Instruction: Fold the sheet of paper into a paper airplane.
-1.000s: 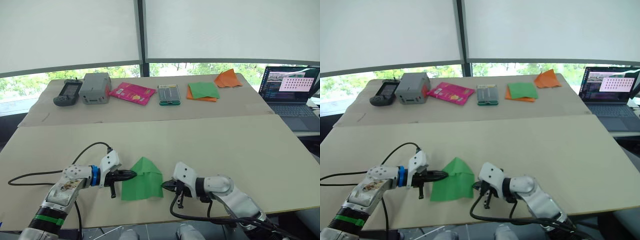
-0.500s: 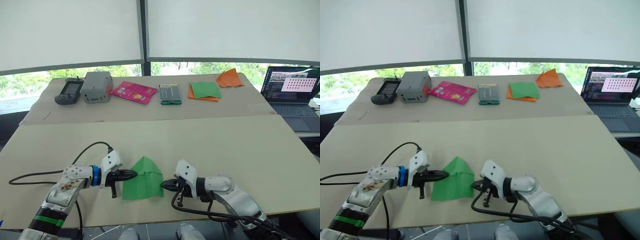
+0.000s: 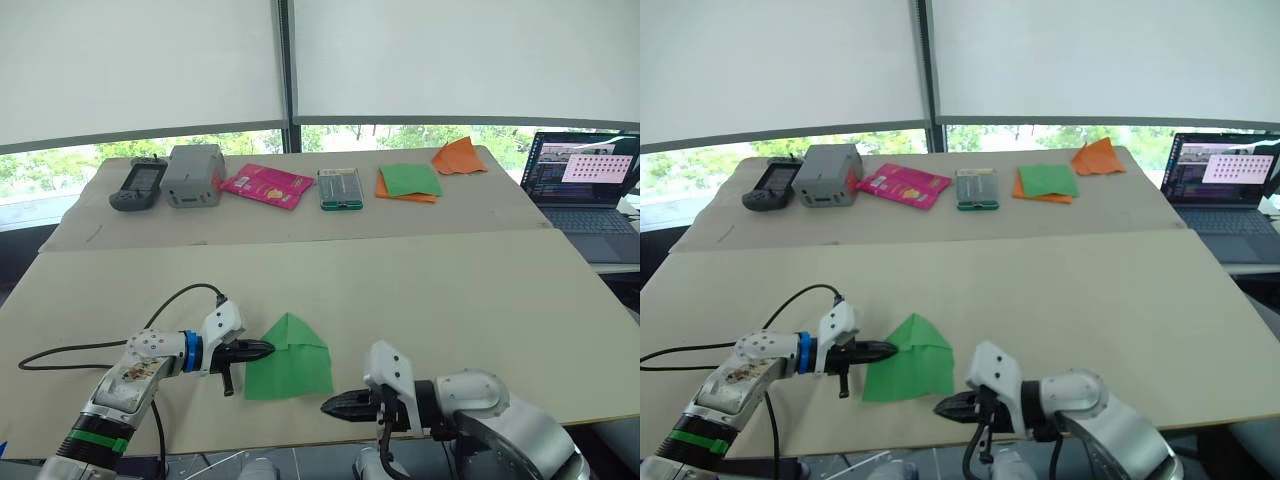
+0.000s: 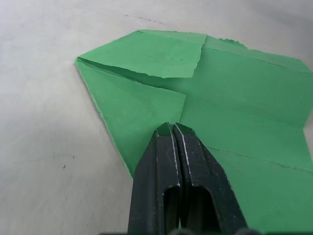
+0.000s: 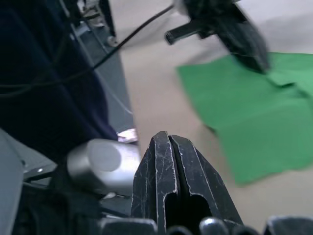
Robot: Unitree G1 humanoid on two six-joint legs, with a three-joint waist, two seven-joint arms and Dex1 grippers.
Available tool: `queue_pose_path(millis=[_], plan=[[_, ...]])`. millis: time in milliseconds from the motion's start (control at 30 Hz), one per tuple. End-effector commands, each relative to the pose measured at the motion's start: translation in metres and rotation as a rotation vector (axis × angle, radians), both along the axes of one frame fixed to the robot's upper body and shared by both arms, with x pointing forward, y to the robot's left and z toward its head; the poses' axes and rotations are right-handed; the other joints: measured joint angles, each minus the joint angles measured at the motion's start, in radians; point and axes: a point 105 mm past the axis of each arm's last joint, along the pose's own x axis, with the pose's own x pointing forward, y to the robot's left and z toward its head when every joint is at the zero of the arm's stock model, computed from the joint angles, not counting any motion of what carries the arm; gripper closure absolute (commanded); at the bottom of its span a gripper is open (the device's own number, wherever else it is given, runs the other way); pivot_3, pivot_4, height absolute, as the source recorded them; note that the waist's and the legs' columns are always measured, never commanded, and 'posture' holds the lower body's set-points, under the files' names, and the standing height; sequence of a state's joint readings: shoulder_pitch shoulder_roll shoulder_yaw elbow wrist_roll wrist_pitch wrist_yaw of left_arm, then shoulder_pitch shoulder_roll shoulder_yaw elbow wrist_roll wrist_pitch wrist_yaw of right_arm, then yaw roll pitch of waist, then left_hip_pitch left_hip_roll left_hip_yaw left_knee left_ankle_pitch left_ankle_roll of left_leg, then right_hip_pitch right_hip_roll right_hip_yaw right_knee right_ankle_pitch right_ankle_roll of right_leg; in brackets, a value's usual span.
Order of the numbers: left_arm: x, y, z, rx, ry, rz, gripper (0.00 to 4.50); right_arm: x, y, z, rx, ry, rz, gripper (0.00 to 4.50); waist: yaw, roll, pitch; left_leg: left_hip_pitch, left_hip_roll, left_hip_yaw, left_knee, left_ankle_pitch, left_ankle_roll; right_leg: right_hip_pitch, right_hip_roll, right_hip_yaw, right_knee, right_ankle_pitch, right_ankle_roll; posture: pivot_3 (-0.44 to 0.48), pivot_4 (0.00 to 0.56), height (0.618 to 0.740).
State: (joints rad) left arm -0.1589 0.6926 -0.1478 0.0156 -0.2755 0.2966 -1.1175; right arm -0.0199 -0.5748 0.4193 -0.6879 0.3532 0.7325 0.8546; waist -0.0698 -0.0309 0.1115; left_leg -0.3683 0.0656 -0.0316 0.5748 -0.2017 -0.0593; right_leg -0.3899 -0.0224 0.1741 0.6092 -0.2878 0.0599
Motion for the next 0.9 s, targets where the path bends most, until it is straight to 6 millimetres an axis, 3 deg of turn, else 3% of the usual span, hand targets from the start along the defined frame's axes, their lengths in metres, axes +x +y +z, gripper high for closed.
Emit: queue_pose_path(millis=[33, 200, 433, 667, 900], plan=[[-0.011, 0.004, -0.019, 0.057, 0.090, -0.004, 4.43, 0.010, 0.009, -0.006, 0.005, -0.022, -0.066, 4.50, 0.000, 0.000, 0.000, 0.000, 0.000, 0.000, 0.000, 0.000, 0.000, 0.000, 0.000, 0.000, 0.000, 0.000, 0.000, 0.000, 0.150, 0.740], [-0.012, 0.006, -0.016, 0.069, 0.100, -0.014, 4.43, 0.017, 0.011, -0.019, -0.021, -0.039, -0.159, 4.50, 0.001, 0.000, 0.000, 0.000, 0.000, 0.000, 0.000, 0.000, 0.000, 0.000, 0.000, 0.000, 0.000, 0.000, 0.000, 0.000, 0.150, 0.740], [-0.006, 0.009, -0.012, 0.097, 0.112, -0.046, 4.43, 0.007, 0.013, -0.032, -0.036, -0.026, -0.259, 4.50, 0.000, 0.000, 0.000, 0.000, 0.000, 0.000, 0.000, 0.000, 0.000, 0.000, 0.000, 0.000, 0.000, 0.000, 0.000, 0.000, 0.150, 0.740], [0.002, 0.004, -0.011, 0.102, 0.114, -0.080, 4.43, 0.031, -0.009, -0.048, -0.069, -0.107, -0.589, 4.50, 0.003, 0.000, 0.000, 0.000, 0.000, 0.000, 0.000, 0.000, -0.001, -0.001, -0.001, 0.000, 0.000, 0.000, 0.000, 0.000, 0.150, 0.740], [0.006, 0.002, -0.011, 0.102, 0.108, -0.097, 4.43, 0.040, -0.015, -0.040, 0.041, -0.161, -0.779, 4.50, 0.010, 0.000, 0.000, -0.001, -0.001, 0.001, 0.000, -0.001, -0.001, -0.001, -0.003, 0.000, -0.002, 0.000, 0.000, 0.000, 0.150, 0.740]])
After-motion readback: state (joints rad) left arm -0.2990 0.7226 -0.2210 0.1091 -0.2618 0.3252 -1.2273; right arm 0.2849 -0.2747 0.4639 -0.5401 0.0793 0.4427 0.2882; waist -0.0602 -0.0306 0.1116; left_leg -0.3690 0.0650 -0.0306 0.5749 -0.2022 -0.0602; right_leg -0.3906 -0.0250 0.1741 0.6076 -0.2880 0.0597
